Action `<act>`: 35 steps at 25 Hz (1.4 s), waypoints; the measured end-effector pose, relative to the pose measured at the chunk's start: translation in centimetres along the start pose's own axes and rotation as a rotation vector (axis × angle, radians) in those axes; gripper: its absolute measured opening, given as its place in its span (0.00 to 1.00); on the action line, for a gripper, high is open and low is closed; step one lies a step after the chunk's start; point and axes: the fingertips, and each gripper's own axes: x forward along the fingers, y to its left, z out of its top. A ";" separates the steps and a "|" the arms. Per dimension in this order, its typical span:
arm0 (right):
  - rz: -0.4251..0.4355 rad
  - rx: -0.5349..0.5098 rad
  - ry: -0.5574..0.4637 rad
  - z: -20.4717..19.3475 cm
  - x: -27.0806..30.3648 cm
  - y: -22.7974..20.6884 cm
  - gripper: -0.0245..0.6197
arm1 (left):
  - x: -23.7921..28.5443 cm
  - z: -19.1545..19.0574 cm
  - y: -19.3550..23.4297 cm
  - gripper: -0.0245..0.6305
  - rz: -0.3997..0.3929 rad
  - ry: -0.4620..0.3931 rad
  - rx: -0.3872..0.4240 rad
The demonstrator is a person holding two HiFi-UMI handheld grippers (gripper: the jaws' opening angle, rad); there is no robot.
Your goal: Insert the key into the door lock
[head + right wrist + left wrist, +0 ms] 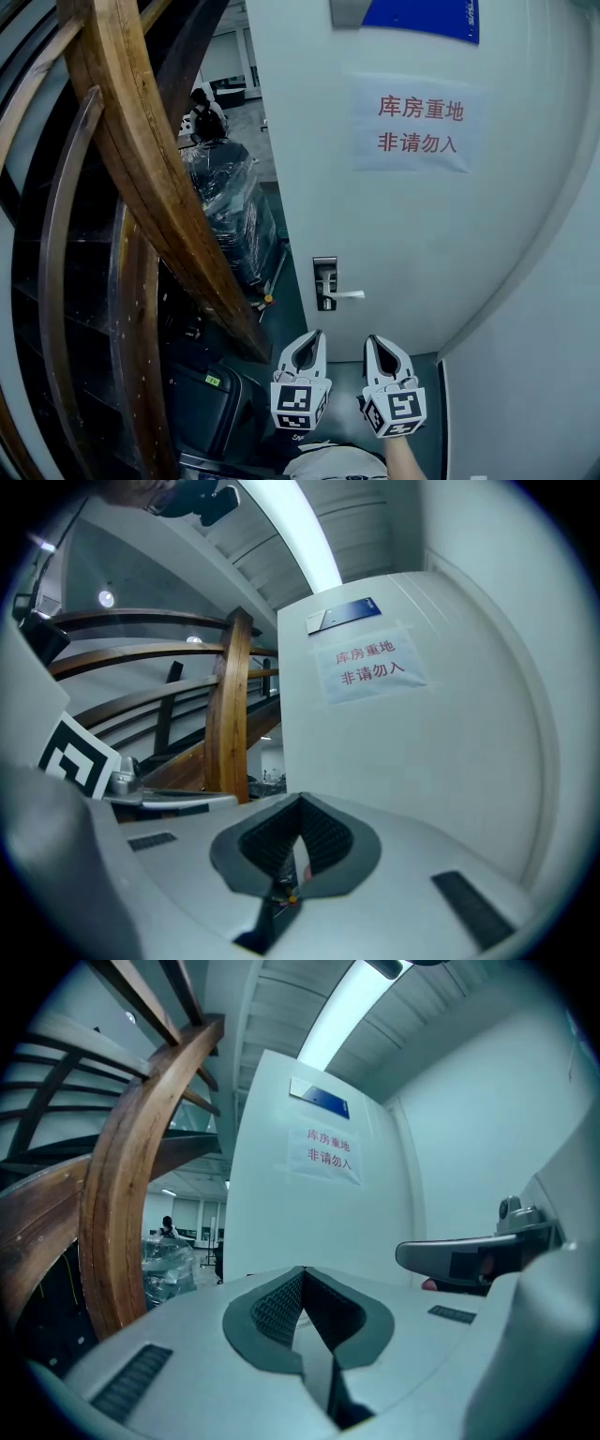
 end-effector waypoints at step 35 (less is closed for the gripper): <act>0.002 0.007 0.017 -1.0 0.8 0.4 0.05 | 0.0 -0.8 0.4 0.04 0.012 0.009 -0.014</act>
